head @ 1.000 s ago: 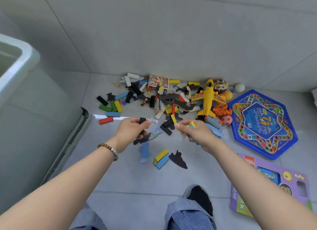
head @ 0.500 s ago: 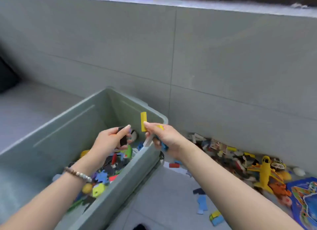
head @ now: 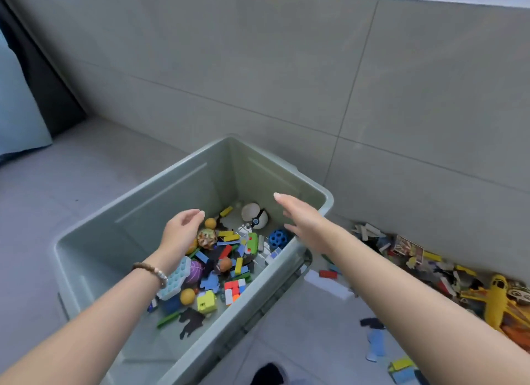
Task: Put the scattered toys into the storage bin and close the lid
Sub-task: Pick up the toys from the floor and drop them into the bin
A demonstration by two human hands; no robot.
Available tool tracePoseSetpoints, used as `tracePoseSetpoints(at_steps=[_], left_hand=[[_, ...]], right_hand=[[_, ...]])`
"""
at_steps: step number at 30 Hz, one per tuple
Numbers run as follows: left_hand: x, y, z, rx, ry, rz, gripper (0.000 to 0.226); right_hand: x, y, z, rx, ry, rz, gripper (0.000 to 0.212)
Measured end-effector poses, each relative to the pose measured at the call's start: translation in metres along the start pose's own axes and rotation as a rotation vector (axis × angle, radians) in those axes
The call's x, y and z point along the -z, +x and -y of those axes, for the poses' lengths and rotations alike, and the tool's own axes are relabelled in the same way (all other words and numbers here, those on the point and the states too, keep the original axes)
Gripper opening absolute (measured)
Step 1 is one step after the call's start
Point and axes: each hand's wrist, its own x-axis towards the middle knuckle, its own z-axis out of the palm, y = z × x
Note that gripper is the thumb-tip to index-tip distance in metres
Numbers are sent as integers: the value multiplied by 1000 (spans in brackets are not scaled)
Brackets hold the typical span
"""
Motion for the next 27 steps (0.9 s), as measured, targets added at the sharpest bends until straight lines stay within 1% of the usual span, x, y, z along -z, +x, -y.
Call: tracePoseSetpoints(at_steps=[3,6,9,12,14,16,20,24,27], left_hand=[[-25,-9,-26,-199,155,73,43],[-65,-24,-53,-408,317,142,48],[-119,-48,-74,-634,432,201,50],[-182,-77,-74,-775,489,330,49],[-223,-95,-60,-788,539,442,48],[-262,-107,-34,-773,629,571,49],[-321,-121,30,-672,869,791,57],[-362,-132,80,-596,987,899,54],[-387,-145,105,-603,1014,933,57]], right_hand=[[56,-19,7,158,-117,-107,43],[125,-46,-2,253,-278,-253,42],[192,-77,-35,235,-425,-367,46],[241,-107,-95,109,-551,-424,51],[259,-124,-140,24,-563,-418,55],[269,-137,-188,-86,-506,-393,60],[277,-146,-273,-226,-443,-396,47],[278,-142,-330,-293,-434,-337,43],[282,-137,-355,-293,-438,-388,45]])
